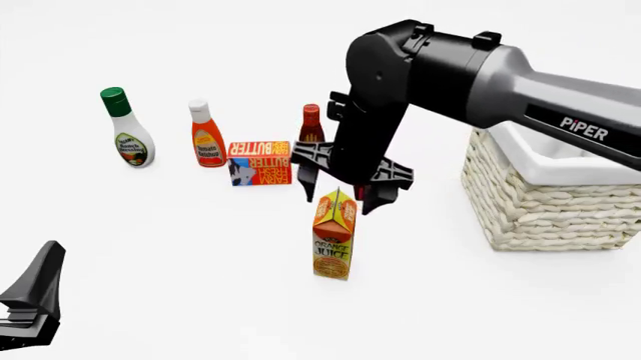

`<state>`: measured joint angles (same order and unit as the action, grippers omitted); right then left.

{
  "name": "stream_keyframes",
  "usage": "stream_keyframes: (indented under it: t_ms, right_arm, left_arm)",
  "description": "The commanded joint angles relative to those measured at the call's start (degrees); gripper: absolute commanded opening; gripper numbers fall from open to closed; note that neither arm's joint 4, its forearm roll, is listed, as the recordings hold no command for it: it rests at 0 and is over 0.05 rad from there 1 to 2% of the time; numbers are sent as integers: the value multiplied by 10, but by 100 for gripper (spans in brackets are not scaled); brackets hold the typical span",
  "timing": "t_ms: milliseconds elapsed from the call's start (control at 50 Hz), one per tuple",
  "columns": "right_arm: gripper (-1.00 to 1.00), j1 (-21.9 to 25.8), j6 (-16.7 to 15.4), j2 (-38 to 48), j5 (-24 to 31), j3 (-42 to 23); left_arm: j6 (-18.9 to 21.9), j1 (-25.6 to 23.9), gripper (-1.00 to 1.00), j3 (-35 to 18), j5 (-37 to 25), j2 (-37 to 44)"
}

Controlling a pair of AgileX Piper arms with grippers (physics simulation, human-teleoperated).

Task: Pick the orange juice and place it in the basket.

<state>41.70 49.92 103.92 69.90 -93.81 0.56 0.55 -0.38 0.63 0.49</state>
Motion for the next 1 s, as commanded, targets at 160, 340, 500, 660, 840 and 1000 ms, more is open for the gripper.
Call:
stream_keyframes:
  t_ms: [160,340,500,660,840,1000]
  right_arm:
    - [100,-21,-35,15,0,9]
    - [100,-9,-33,26,0,-5]
    - [100,-12,-40,32,0,-9]
    - [100,-13,-42,32,0,-6]
    - [100,-16,-48,37,0,-6]
    - [100,-6,-43,43,0,-17]
  left_arm:
    - [0,0,100,0,0,0]
    - [0,0,100,0,0,0]
    - [0,0,100,0,0,0]
    - [0,0,100,0,0,0]
    - [0,0,100,0,0,0]
    - [0,0,100,0,0,0]
